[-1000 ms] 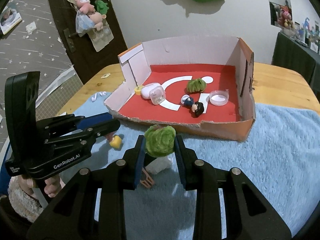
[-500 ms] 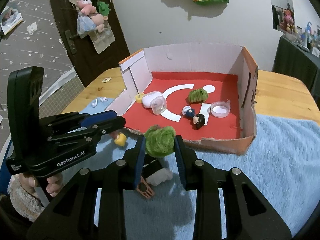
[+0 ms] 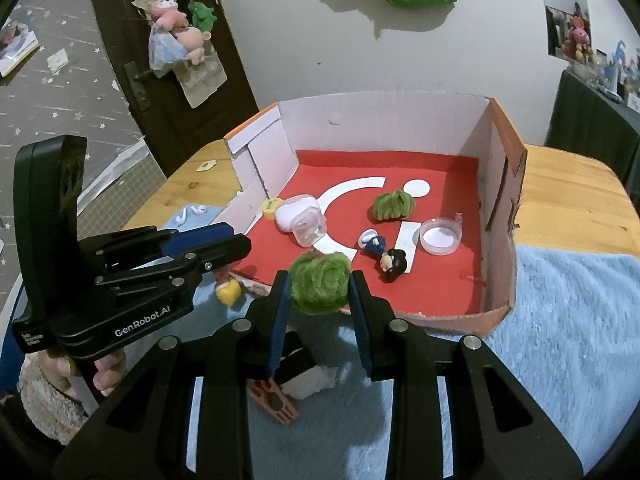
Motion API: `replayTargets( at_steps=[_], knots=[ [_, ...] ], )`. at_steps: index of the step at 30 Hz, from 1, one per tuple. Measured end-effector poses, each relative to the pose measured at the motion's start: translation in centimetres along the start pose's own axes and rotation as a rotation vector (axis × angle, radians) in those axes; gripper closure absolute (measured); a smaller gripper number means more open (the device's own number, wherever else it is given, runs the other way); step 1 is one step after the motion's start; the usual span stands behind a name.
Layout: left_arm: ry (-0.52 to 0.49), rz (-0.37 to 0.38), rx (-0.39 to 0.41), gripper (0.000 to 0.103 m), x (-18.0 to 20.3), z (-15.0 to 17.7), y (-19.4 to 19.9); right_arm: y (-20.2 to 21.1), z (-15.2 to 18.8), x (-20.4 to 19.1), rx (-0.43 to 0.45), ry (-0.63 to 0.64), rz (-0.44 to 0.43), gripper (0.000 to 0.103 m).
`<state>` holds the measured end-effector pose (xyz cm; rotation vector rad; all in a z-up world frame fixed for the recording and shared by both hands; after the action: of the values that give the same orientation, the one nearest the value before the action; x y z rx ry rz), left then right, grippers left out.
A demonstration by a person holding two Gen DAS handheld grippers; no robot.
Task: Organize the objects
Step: 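Lift the yarn ball and figurine and carry both toward the box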
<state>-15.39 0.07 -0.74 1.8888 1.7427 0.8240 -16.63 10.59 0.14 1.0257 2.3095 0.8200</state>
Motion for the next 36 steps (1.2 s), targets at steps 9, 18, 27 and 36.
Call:
replayTargets(
  at_steps=[9, 18, 27, 36],
  knots=[
    [0.001, 0.002, -0.013, 0.082, -0.2, -0.6, -0.8, -1.1, -0.6, 0.5, -0.013, 0.002, 0.007, 0.075],
    [0.006, 0.003, -0.055, 0.082, -0.5, -0.3, -2.5, -2.8, -0.4, 1.3, -0.060, -0.007, 0.007, 0.075],
    [0.014, 0.016, -0.080, 0.082, -0.7, 0.3, -3.8, -4.2, -0.2, 1.6, -0.096, -0.010, 0.008, 0.075],
    [0.022, 0.020, -0.112, 0.082, -1.1, 0.4, -5.1, -5.2, -0.1, 2.1, -0.118, -0.012, 0.019, 0.075]
  ],
)
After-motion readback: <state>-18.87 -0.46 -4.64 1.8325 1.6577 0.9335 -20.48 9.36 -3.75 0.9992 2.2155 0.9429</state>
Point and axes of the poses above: each gripper's, at about its wrist camera, not at the fingertips, and y roughly against the way its jaws point, x to its right, z to its underside, the point moved 7 cm from there along -y, roughly the way its jaws point, and after that the axes turned 4 degrees about z, right-handed, at the moved point
